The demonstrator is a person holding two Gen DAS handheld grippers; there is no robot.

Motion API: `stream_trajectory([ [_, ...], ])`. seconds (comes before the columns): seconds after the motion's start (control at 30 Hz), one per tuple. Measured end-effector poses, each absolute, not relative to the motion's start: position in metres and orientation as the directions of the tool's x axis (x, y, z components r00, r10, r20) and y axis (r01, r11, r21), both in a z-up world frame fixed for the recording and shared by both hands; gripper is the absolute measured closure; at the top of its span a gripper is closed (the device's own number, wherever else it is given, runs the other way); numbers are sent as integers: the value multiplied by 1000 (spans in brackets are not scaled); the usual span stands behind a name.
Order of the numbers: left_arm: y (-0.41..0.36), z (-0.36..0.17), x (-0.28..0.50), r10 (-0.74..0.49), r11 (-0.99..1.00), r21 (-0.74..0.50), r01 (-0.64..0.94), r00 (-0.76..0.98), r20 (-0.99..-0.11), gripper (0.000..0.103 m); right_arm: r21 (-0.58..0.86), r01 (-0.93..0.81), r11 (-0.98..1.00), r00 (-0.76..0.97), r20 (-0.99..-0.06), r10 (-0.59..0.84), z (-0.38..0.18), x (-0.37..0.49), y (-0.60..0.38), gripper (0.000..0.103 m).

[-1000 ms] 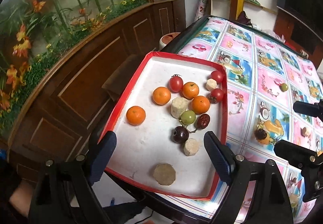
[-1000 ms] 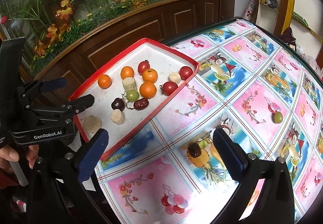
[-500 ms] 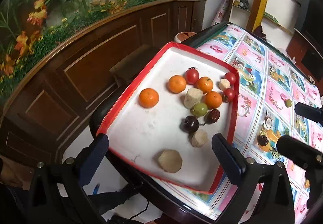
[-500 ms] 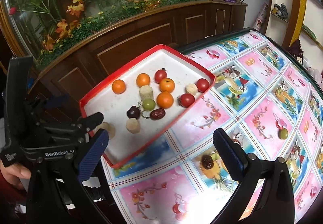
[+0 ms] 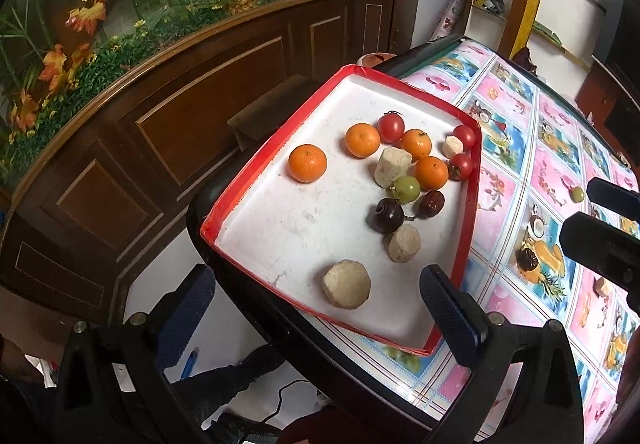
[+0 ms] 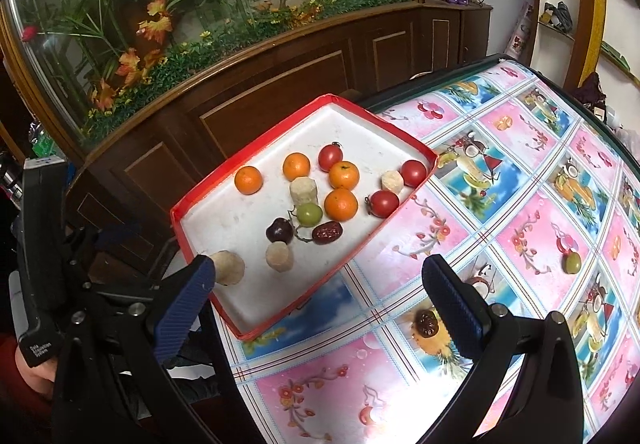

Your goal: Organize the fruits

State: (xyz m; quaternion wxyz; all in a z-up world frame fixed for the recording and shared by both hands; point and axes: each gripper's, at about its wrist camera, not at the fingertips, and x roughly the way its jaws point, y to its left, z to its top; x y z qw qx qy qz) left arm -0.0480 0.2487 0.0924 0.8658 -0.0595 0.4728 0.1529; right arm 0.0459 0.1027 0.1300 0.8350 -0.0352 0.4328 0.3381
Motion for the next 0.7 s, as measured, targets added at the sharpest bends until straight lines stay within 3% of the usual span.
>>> stream_trajectory([
  [0.7, 230, 92, -54, 208, 940, 25, -340, 513, -833, 1, 221, -621, 752, 413, -724, 553, 143, 29, 90, 0],
])
